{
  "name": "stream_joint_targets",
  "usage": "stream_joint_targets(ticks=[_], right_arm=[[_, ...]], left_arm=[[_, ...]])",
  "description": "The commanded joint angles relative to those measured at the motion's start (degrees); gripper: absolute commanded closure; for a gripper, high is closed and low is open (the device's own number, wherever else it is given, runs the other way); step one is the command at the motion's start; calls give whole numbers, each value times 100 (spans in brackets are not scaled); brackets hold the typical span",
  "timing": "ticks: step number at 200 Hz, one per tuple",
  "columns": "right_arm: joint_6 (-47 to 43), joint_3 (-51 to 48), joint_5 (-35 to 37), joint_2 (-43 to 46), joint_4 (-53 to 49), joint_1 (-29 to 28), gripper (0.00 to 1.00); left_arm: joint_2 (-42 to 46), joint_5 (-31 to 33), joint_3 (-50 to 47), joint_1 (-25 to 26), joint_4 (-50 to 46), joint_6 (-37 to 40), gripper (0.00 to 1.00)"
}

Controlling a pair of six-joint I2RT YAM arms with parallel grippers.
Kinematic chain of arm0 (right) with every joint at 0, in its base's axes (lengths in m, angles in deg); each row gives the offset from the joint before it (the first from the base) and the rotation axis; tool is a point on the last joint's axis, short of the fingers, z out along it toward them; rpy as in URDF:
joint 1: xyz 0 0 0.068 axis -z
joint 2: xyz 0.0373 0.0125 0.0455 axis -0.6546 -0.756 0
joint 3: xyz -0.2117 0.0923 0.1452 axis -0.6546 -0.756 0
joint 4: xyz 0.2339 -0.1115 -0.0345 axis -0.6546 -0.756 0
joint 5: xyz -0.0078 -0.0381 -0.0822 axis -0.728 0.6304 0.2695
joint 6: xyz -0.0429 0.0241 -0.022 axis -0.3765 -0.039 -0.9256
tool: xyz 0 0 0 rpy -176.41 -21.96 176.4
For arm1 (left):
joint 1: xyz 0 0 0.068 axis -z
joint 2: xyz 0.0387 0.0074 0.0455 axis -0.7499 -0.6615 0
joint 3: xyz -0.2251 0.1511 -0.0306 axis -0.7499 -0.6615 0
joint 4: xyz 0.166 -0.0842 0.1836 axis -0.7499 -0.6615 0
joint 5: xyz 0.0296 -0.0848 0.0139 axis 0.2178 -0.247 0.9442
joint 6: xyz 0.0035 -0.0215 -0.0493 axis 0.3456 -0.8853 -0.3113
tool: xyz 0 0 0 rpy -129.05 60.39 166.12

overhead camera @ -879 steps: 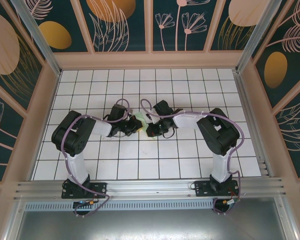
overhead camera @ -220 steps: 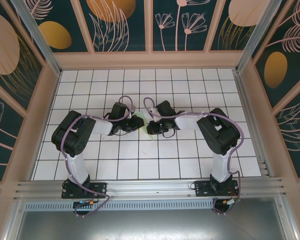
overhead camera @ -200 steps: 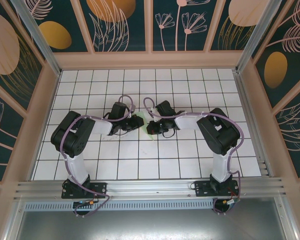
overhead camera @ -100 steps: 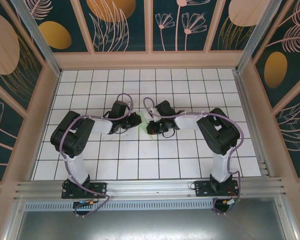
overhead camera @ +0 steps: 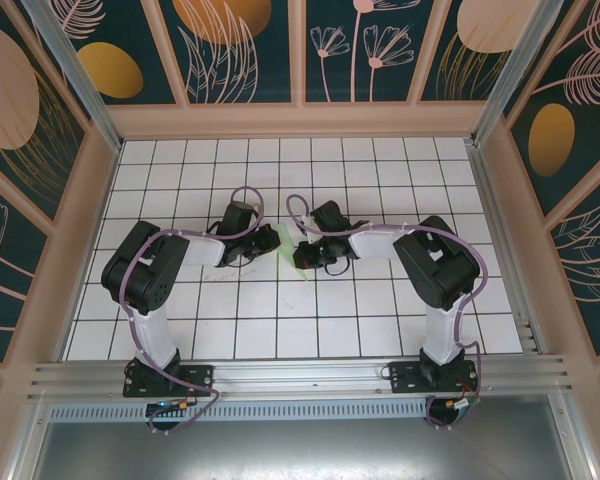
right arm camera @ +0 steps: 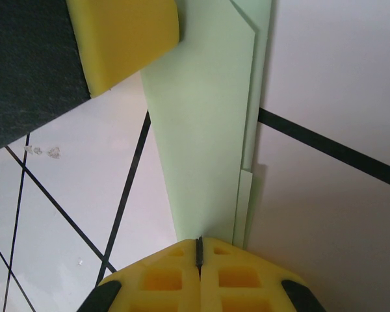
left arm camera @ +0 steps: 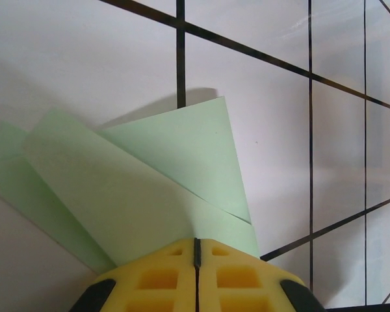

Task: Fold a paper plane with a square sheet of paper (pick it up from the middle)
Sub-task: Fold the wing for the fifth time at the center of the table.

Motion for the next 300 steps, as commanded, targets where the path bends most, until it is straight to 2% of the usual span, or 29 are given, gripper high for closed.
stream_joint_targets(ticks=[1, 61, 92, 118, 133, 157, 189, 213, 248, 270, 300], right_arm=[[-91, -202, 670, -432, -901, 1, 100], [-20, -330, 700, -432, -840, 5, 100], [8, -376, 679, -387, -784, -2, 100], [42, -335, 624, -326, -733, -3, 100], [60, -306, 570, -292, -696, -3, 100], [88, -229, 535, -231, -666, -1, 100], [122, -139, 448, -208, -611, 1, 100], [162, -112, 429, -226, -597, 0, 100], [210, -138, 412, -249, -586, 5, 100], [219, -156, 311, -218, -553, 0, 100], [226, -57, 233, 35, -453, 5, 100]], left_arm=[[-262, 489, 43, -322, -234, 147, 92], [-381, 585, 282, -885, -275, 210, 92], [-343, 647, 540, -987, -383, 355, 93], [78, 503, 456, -999, -265, 375, 92], [449, 330, 264, -990, -106, 341, 93], [829, -393, -205, -940, 439, 62, 93], [706, -841, -395, -594, 746, -58, 95], [405, -774, -198, -306, 650, 6, 97], [-72, -852, 14, -174, 454, 60, 99], [-301, -494, 56, -166, -18, 226, 100], [-286, -272, -115, -167, -58, 278, 100]])
